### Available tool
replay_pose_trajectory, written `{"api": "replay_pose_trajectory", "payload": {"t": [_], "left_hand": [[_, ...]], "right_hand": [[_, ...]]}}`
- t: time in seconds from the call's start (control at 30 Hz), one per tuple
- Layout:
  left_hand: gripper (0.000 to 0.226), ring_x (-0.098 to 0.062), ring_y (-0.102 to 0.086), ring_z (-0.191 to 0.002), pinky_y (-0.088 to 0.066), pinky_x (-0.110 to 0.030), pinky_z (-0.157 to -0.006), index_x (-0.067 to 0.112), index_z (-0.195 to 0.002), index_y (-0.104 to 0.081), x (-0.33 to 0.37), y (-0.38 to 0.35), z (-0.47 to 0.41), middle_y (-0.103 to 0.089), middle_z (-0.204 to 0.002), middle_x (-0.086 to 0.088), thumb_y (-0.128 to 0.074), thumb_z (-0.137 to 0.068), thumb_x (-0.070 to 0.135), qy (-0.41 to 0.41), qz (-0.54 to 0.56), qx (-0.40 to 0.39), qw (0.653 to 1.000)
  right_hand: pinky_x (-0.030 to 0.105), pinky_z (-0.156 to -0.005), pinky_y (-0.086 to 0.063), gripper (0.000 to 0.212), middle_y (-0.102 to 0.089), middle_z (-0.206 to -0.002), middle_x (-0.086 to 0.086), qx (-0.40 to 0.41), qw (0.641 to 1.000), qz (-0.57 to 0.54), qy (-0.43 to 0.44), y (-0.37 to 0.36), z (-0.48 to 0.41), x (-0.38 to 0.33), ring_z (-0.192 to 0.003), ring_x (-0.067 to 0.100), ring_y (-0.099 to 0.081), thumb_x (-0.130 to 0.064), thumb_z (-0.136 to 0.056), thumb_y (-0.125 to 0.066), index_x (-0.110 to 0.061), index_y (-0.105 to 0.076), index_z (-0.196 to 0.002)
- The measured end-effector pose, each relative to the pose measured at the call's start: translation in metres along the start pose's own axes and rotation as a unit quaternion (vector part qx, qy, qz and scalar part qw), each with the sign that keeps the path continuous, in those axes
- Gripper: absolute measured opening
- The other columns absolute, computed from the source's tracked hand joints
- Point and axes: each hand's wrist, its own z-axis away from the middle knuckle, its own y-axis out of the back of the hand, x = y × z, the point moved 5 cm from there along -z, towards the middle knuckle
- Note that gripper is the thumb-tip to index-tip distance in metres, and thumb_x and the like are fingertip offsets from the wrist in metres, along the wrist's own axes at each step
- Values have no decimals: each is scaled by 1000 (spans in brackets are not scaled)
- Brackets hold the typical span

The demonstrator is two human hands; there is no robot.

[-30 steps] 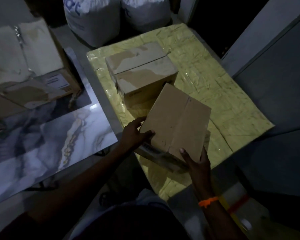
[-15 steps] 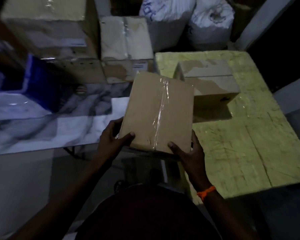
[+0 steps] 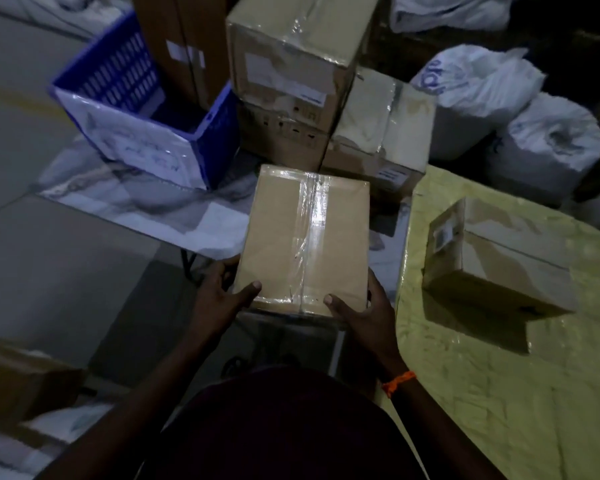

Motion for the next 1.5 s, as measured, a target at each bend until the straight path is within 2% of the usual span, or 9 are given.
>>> {"api": "replay_pose_trajectory", "payload": {"t": [0.17, 0.47, 0.63, 0.73, 0.83, 1.13, 1.3, 1.4, 1.5], "left_hand": [[72, -8, -59, -128, -58, -53, -95, 31, -135, -57, -10, -12, 15, -63, -135, 11, -85, -72, 52, 15, -9, 17, 1000], [65, -9, -63, -118, -58, -46, -94, 45, -123, -57, -10, -25, 13, -66, -127, 11, -78, -64, 61, 9, -15, 69, 997], [60, -23, -66, -117, -59, -40, -82, 38, -126, -58, 8, -20, -8, -67, -128, -1, -78, -72, 52, 19, -51, 73, 996], [62, -22, -59, -126, -56, -48, -97, 19, -147, -48, 30, -18, -29, -58, -142, -4, -76, -92, 27, 13, -99, 64, 993], [77, -26, -50, -137, -49, -56, -106, 19, -157, -35, 48, -27, -58, -47, -154, -4, -75, -92, 30, 25, -120, 40, 992], [47, -17, -66, -110, -58, -32, -74, 28, -134, -52, 70, -59, -74, -64, -122, 6, -73, -92, 28, 19, -24, 4, 1000], [67, -18, -64, -116, -59, -42, -87, 22, -139, -51, 96, -54, -56, -62, -131, 2, -73, -84, 52, -38, 39, 67, 996], [57, -16, -64, -116, -55, -42, -89, 25, -126, -60, 119, -59, -44, -66, -125, 4, -63, -88, 67, -39, 104, 74, 991], [33, -15, -58, -121, -50, -44, -98, 44, -113, -58, 137, -70, -29, -60, -128, 10, -45, -95, 68, -39, 133, 57, 989]], "right_hand": [[2, -77, -48, 72, -59, -121, -26, -27, 999, -8, 22, 18, -19, 0, -105, -22, -55, -36, -79, -88, -44, -46, -136], [2, -77, -48, 66, -57, -118, -33, -45, 997, -37, 45, 27, -29, 12, -102, -25, -57, -23, -82, -87, -48, -47, -129], [12, -87, -51, 62, -63, -119, -18, -27, 999, 2, 40, 36, -76, 6, -108, -2, -61, -35, -82, -85, -32, -54, -136], [6, -79, -45, 59, -62, -121, -10, -33, 998, 25, 44, 37, -109, -10, -110, 7, -59, -28, -87, -83, -22, -56, -139], [16, -85, -47, 68, -57, -121, -6, -36, 999, 11, 30, 31, -129, -21, -112, 10, -56, -27, -90, -80, -14, -49, -149], [17, -87, -50, 64, -68, -121, -12, -24, 995, -93, 17, 25, -118, -29, -112, 5, -65, -35, -88, -81, -25, -53, -145], [43, -98, -58, 70, -70, -125, -12, 55, 983, -167, 45, 62, -102, -52, -114, 10, -67, -65, -74, -82, -36, -59, -132], [46, -98, -58, 46, -75, -112, -9, 76, 969, -230, 58, 86, -93, -73, -107, 11, -71, -59, -80, -78, -32, -67, -117], [45, -95, -57, 35, -75, -111, -10, 77, 967, -233, 62, 100, -88, -74, -106, 9, -71, -73, -86, -64, -45, -68, -106]]}}
